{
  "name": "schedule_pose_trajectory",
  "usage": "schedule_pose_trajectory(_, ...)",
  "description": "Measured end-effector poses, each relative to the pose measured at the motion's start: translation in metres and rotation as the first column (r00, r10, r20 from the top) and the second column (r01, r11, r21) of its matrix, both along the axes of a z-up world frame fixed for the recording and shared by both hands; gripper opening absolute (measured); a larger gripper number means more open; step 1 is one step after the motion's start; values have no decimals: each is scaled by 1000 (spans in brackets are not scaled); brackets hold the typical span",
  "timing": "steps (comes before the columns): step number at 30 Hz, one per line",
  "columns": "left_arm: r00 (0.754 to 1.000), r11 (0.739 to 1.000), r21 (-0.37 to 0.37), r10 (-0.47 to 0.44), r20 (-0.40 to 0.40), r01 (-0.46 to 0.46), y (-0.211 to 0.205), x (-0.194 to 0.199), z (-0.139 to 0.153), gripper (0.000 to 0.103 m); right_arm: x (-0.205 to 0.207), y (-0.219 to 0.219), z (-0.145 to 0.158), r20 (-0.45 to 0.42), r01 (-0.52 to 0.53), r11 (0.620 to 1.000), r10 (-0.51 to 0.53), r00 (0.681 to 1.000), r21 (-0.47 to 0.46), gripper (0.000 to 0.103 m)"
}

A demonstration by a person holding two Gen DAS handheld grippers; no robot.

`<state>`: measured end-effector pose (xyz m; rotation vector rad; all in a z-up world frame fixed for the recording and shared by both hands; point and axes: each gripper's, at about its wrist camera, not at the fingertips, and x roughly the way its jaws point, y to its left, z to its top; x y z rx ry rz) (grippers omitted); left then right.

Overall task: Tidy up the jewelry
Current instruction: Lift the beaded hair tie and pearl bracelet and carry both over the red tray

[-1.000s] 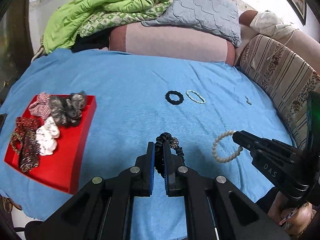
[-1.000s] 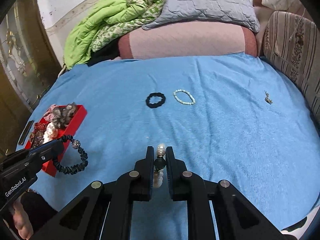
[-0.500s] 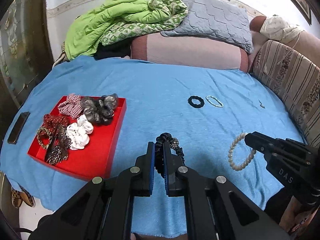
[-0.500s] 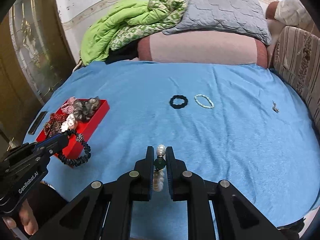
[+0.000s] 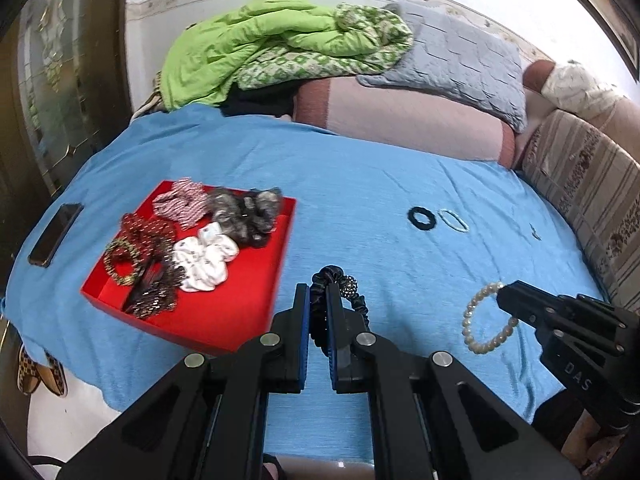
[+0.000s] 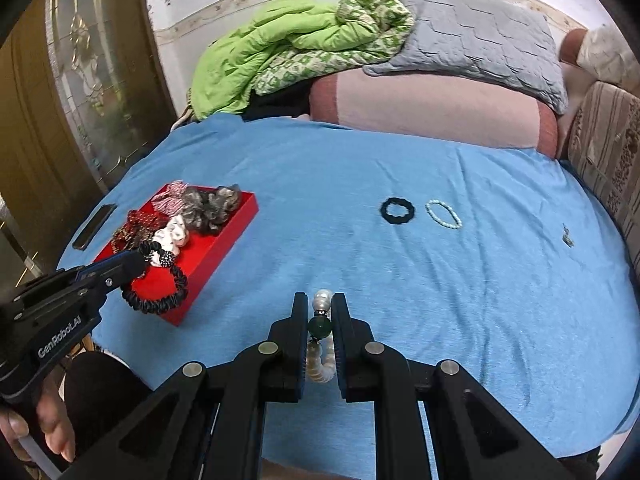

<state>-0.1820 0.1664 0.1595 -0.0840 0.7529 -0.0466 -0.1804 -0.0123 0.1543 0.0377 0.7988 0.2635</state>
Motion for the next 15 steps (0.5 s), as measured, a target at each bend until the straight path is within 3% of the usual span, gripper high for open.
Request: schedule_pose_trajectory(15, 983, 978, -102, 182, -26, -184, 109, -1, -14, 7, 21, 83, 12, -31, -166, 986, 167, 985, 21, 13)
